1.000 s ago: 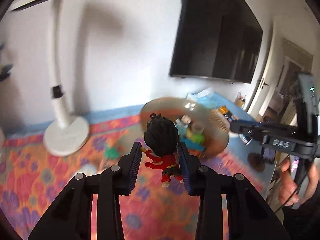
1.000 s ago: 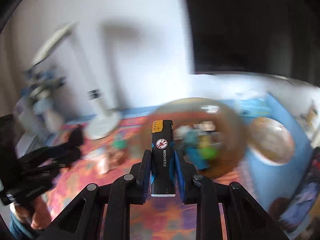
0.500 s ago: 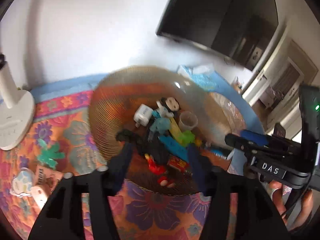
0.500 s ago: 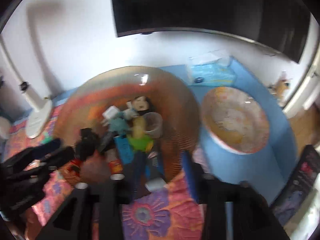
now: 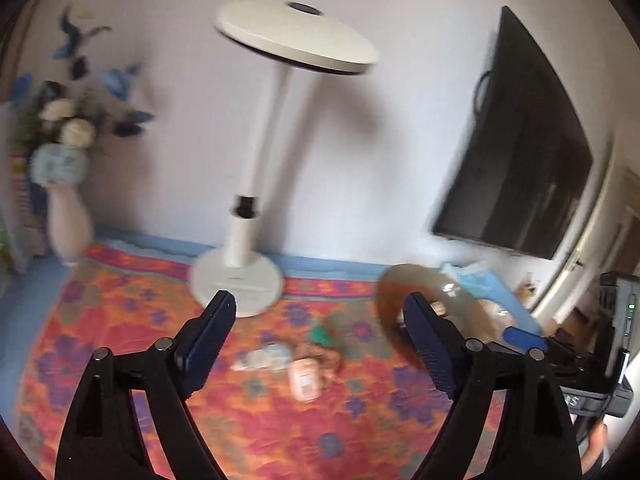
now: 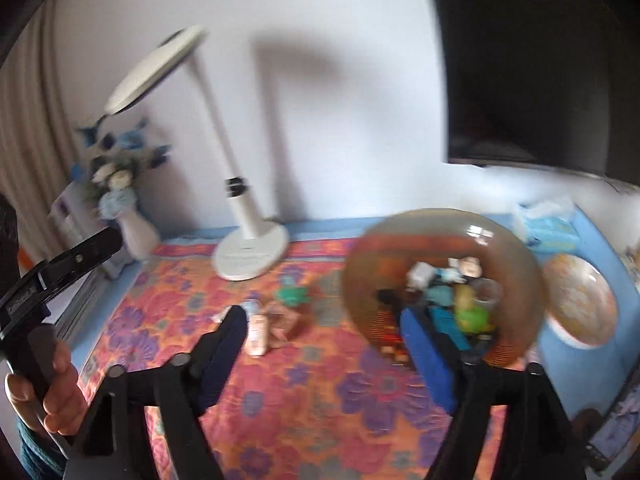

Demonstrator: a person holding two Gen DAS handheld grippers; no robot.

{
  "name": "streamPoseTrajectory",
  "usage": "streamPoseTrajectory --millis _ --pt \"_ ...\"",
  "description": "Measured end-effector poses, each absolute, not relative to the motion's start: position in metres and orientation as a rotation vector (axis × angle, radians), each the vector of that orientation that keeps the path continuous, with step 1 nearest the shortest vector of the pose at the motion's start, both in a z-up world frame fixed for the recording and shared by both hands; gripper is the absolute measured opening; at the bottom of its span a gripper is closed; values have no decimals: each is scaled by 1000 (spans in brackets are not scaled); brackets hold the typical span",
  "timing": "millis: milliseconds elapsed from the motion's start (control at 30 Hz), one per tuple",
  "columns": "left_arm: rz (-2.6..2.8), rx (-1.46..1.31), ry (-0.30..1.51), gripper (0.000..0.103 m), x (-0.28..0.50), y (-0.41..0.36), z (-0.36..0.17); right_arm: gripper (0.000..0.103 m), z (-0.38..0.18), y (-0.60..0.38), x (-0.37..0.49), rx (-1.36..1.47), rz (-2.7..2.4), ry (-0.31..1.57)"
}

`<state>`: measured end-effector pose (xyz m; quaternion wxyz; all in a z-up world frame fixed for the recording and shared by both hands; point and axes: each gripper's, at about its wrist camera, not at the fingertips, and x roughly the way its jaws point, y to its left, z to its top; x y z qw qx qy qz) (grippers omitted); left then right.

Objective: Organize rigid objects
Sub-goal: 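Carry the doll and black lighter over the bowl and release both, then grasp the pink oval case with the left tool while the right tool grasps the capybara card box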

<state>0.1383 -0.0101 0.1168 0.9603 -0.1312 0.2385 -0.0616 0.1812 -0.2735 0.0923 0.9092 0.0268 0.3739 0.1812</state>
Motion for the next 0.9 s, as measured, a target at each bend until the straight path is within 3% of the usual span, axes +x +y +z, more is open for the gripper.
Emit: streamPoseTrajectory --millis 67,400,533,900 --pt "-68 -248 498 97 129 4 100 84 78 -250 175 43 420 782" --pt "98 -206 785 95 153 32 -50 84 -47 -204 185 -16 438 937" --pt "63 -192 721 96 148 29 -44 84 -62 -212 194 17 396 978" --pt "76 -178 778 96 151 27 -49 86 -60 -219 192 30 386 961"
